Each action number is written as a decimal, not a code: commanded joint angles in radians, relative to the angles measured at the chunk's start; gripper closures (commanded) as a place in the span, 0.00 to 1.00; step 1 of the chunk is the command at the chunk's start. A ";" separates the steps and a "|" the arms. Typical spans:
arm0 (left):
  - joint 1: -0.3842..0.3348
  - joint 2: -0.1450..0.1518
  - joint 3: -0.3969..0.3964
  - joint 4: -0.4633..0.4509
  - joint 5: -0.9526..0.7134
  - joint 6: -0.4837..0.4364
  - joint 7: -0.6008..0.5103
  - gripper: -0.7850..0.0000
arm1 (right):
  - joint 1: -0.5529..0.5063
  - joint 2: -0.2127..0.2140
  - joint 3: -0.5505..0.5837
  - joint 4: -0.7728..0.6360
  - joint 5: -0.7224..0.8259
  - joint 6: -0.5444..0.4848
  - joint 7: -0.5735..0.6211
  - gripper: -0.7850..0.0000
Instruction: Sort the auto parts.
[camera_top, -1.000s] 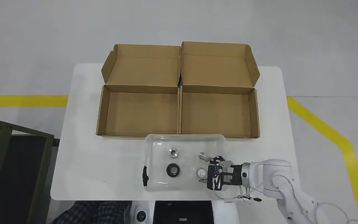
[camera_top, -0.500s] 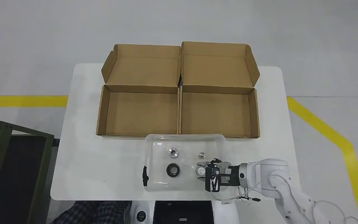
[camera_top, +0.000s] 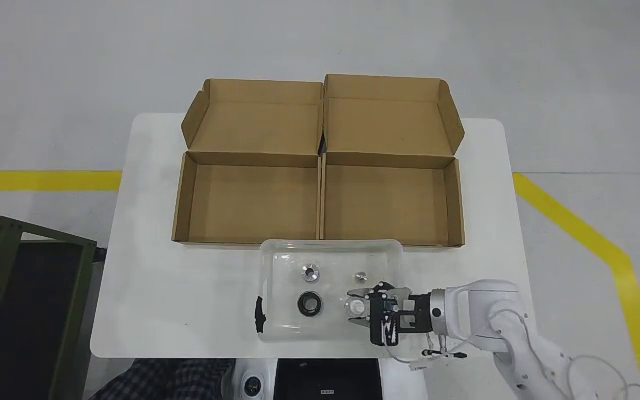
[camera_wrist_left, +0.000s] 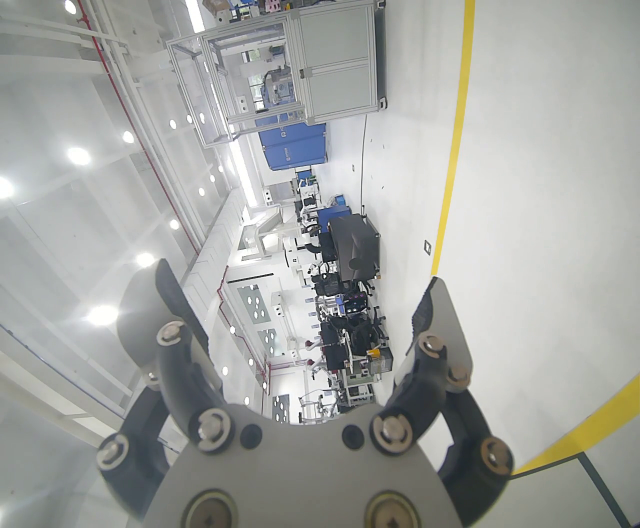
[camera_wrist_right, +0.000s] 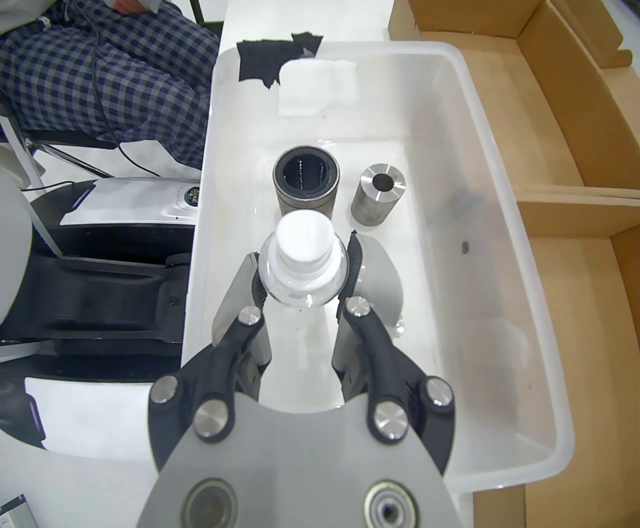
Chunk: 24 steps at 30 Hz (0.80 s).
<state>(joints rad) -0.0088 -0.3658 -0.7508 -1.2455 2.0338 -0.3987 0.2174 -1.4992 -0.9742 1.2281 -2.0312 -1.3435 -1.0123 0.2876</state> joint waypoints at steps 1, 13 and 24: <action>0.000 0.000 0.000 0.000 0.000 0.000 0.000 0.00 | 0.003 0.002 0.007 -0.001 0.019 0.000 -0.012 1.00; 0.000 0.000 0.000 0.000 0.000 0.000 0.000 0.00 | 0.038 0.011 0.088 0.006 0.191 0.047 -0.157 1.00; 0.000 0.000 0.000 0.000 0.000 0.000 0.000 0.00 | 0.105 0.003 0.111 0.063 0.318 0.112 -0.257 1.00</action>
<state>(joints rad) -0.0088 -0.3658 -0.7508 -1.2455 2.0338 -0.3987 0.2174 -1.3997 -0.9700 1.3391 -1.9741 -1.0350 -0.9058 0.0354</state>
